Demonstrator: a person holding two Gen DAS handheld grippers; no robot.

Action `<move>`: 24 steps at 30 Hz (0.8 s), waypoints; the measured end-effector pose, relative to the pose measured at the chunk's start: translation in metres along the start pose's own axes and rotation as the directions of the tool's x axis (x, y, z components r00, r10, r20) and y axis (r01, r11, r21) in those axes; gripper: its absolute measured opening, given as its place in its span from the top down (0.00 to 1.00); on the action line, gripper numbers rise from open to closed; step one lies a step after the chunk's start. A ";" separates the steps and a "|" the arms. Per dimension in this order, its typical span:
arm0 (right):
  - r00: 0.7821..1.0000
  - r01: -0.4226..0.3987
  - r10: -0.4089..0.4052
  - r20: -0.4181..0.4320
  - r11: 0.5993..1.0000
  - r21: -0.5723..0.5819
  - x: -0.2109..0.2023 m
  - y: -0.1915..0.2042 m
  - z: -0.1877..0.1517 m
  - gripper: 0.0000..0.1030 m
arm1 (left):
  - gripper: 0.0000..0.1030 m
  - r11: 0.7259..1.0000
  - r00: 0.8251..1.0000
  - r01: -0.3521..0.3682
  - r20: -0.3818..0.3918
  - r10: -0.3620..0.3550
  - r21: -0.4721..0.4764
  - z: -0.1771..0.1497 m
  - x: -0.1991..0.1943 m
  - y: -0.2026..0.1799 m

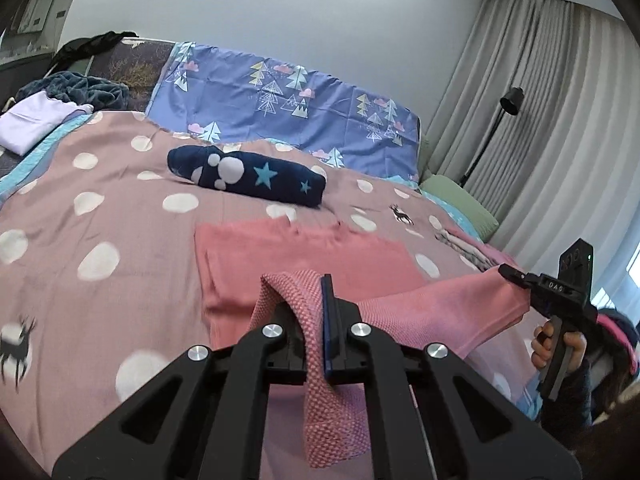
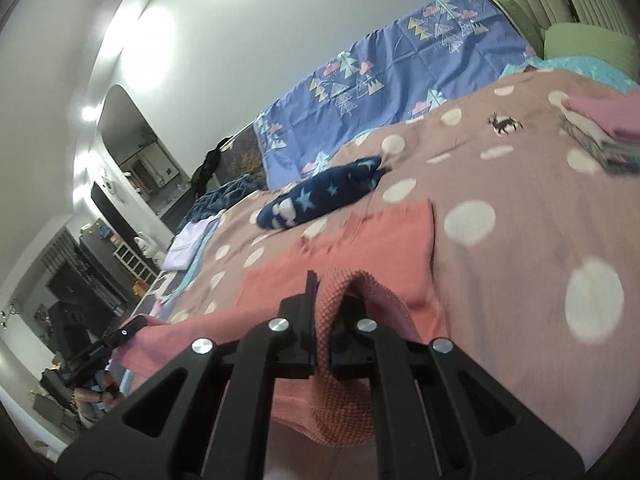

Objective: Fold small clothes

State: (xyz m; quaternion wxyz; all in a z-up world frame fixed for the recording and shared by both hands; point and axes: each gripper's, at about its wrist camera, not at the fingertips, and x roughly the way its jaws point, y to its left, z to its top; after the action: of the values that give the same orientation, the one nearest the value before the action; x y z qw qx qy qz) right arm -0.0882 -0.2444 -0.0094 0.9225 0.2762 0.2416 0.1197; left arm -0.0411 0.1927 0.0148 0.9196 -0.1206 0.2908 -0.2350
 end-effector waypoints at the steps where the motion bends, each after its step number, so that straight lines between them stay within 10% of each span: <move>1: 1.000 0.014 -0.014 -0.003 1.000 0.000 0.015 -0.003 0.008 0.94 | 0.96 1.000 1.000 -0.011 -0.003 0.011 -0.005 0.009 0.013 0.005; 15: 0.959 0.214 -0.226 -0.170 0.973 -0.086 0.169 -0.053 0.037 0.94 | 0.96 0.990 0.979 -0.132 -0.161 0.122 -0.054 0.040 0.172 0.075; 24: 0.955 0.152 -0.157 -0.251 0.988 -0.037 0.161 -0.076 0.021 0.71 | 0.86 0.989 0.969 -0.125 -0.223 0.104 -0.083 0.012 0.188 0.098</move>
State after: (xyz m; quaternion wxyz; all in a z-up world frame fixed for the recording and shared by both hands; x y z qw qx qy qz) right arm 0.0669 -0.2591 -0.0986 0.8930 0.2308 0.3772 0.0837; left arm 0.1364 0.1835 -0.1004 0.8873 -0.1214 0.4074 -0.1790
